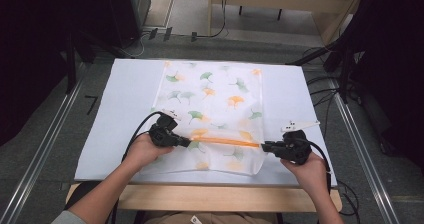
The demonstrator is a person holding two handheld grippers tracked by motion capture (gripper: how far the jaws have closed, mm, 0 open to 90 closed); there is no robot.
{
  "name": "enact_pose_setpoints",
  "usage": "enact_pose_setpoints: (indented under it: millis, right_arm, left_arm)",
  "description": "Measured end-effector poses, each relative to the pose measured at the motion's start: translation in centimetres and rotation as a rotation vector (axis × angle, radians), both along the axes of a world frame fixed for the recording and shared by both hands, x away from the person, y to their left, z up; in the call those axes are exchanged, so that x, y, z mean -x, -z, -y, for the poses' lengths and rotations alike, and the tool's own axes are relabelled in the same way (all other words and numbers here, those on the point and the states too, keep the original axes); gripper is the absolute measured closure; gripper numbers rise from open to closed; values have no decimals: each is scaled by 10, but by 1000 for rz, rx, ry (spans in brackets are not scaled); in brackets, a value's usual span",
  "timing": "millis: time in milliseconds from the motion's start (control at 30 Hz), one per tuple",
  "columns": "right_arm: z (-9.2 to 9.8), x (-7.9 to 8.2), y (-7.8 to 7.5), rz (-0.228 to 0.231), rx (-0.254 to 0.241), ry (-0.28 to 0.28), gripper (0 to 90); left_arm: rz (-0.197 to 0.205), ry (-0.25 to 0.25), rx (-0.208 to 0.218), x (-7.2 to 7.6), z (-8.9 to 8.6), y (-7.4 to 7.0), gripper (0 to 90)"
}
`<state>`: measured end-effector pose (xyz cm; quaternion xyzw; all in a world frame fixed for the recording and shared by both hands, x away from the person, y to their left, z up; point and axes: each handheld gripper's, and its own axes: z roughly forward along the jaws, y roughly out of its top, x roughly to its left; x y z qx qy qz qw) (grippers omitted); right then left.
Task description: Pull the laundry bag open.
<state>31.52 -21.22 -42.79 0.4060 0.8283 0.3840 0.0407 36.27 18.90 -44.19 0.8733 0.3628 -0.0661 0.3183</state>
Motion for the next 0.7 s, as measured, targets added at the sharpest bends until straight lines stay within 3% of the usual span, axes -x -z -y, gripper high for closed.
enact_pose_setpoints:
  millis: [467,567,700]
  right_arm:
    - [-1,0,0,0,5,-5,842]
    - [0,0,1,-2,4,-5,841]
    - [2,-1,1,-1,3,5,839]
  left_arm:
    - [-22,-7,18,-2,-7,-1,900]
    - [-21,-21,22,-1,-15,-4,900]
    - [-11,-49,-3,0,-35,-6,900]
